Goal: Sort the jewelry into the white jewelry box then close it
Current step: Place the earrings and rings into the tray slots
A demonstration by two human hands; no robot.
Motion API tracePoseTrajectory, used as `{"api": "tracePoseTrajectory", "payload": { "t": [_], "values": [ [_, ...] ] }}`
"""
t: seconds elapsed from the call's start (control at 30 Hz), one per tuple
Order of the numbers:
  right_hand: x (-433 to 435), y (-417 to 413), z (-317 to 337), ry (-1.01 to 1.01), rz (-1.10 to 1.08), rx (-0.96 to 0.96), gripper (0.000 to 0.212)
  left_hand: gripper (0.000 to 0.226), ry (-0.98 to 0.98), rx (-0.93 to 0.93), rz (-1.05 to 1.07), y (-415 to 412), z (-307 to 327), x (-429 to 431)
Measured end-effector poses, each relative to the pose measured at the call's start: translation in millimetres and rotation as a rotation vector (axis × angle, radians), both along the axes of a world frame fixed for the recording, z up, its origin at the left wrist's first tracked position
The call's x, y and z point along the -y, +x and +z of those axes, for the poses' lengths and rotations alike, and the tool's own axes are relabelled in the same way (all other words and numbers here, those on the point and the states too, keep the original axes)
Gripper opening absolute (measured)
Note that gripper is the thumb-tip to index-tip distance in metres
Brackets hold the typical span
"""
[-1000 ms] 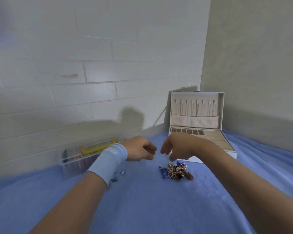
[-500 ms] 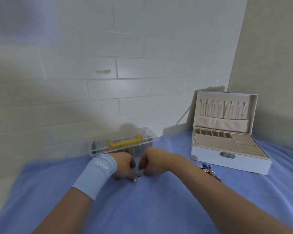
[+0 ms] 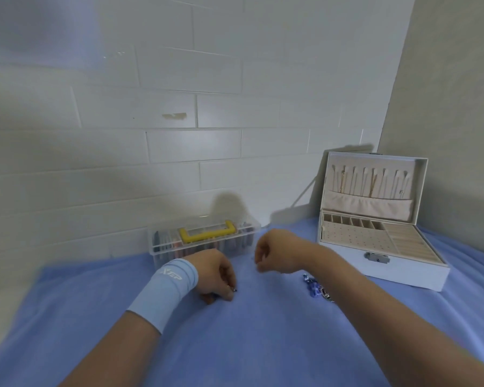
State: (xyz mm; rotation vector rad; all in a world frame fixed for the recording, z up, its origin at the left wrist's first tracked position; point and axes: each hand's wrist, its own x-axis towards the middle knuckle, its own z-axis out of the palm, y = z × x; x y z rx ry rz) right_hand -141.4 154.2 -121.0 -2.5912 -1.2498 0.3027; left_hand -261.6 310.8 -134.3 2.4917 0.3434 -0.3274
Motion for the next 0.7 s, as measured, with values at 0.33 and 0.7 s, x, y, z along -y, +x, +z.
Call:
{"api": "tracePoseTrajectory", "payload": {
  "t": [0.33,0.7],
  "values": [
    [0.3,18.1,6.4,0.005,-0.103,0.07,0.022,0.008,-0.005,0.013,-0.107,12.4,7.2,6.6],
    [-20.3,30.2,-23.1,0.083,-0.122,0.075,0.011,0.012,-0.067,0.21,-0.094,27.2,26.3,-0.1]
  ]
}}
